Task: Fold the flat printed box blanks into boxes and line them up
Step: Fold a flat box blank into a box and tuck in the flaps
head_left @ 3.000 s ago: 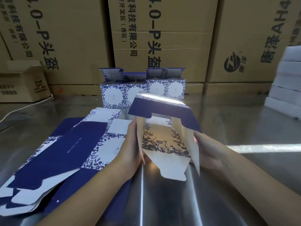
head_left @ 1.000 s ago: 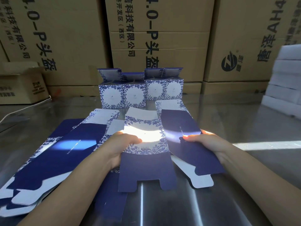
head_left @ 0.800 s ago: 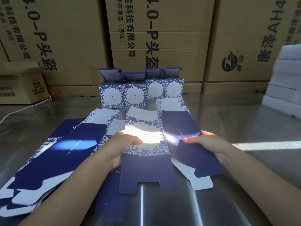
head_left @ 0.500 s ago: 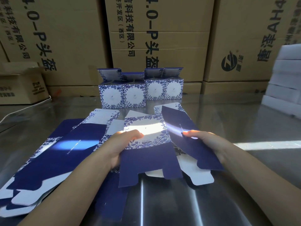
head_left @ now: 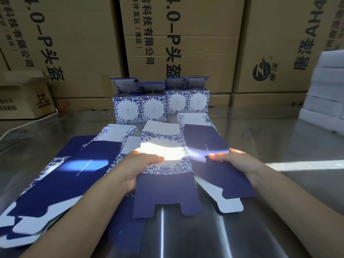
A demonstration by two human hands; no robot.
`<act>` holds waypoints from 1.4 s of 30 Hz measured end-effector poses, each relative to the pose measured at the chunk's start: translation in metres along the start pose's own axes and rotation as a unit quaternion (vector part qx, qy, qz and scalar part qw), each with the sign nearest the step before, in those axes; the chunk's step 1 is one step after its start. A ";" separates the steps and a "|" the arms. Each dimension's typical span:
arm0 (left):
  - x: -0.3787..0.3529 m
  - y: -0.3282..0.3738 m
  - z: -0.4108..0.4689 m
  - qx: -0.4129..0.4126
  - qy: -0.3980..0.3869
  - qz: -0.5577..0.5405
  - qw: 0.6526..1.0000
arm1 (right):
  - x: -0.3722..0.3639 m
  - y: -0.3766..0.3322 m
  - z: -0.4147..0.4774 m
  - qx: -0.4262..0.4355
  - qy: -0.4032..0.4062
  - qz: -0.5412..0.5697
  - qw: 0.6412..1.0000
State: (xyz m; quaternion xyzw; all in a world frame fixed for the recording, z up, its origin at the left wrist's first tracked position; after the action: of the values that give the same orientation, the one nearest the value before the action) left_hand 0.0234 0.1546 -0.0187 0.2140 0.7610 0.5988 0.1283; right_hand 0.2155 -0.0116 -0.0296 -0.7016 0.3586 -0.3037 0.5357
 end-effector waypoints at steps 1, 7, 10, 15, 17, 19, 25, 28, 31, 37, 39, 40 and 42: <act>0.001 0.000 0.001 -0.006 0.010 0.005 1.000 | 0.000 0.000 0.000 0.002 0.005 0.002 1.000; 0.002 -0.001 0.001 0.000 0.006 0.005 1.000 | 0.000 0.000 -0.002 -0.005 0.005 -0.015 1.000; -0.001 0.000 -0.002 0.009 -0.014 -0.017 1.000 | -0.001 0.002 -0.003 -0.036 -0.006 -0.031 0.999; -0.005 0.002 -0.006 0.021 -0.039 -0.061 0.997 | -0.005 0.001 -0.004 -0.046 -0.035 -0.014 0.998; -0.004 0.002 -0.006 0.021 -0.045 -0.060 0.997 | -0.005 -0.001 -0.003 -0.024 -0.034 -0.008 0.999; -0.003 0.001 -0.005 0.021 -0.036 -0.053 0.998 | -0.005 -0.002 -0.003 -0.008 -0.030 0.001 1.000; 0.001 0.001 -0.004 0.010 -0.006 -0.016 1.000 | -0.002 -0.003 -0.004 0.014 -0.016 0.031 0.999; 0.001 0.001 -0.002 0.003 0.009 -0.028 1.000 | -0.001 -0.003 -0.004 0.013 0.001 0.028 1.000; 0.001 0.000 0.001 -0.006 0.024 -0.026 0.999 | -0.001 -0.004 -0.003 0.015 0.007 0.031 0.999; 0.000 0.000 0.000 0.010 -0.016 -0.022 1.000 | -0.003 -0.002 -0.002 0.001 -0.021 0.005 1.000; -0.002 0.000 0.000 0.016 -0.029 -0.037 0.999 | -0.002 -0.003 -0.003 0.003 -0.025 -0.011 1.000; -0.003 -0.001 0.000 0.021 -0.036 -0.039 0.998 | -0.002 -0.004 -0.002 0.014 -0.025 -0.009 1.000; -0.004 -0.002 0.001 0.032 -0.043 -0.048 0.997 | -0.002 -0.010 0.000 0.059 -0.009 0.005 0.998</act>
State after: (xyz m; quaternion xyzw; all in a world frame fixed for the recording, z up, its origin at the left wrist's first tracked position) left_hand 0.0268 0.1535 -0.0213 0.2065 0.7830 0.5576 0.1827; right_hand 0.2162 -0.0085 -0.0197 -0.6698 0.3390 -0.3148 0.5808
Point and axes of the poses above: each hand's wrist, its own z-axis towards the middle knuckle, its own x-axis out of the back of the hand, y = z × x, the point moved 6 cm from there along z, towards the middle knuckle, and after that the axes turned 15 degrees about y, right-handed, at the moved point
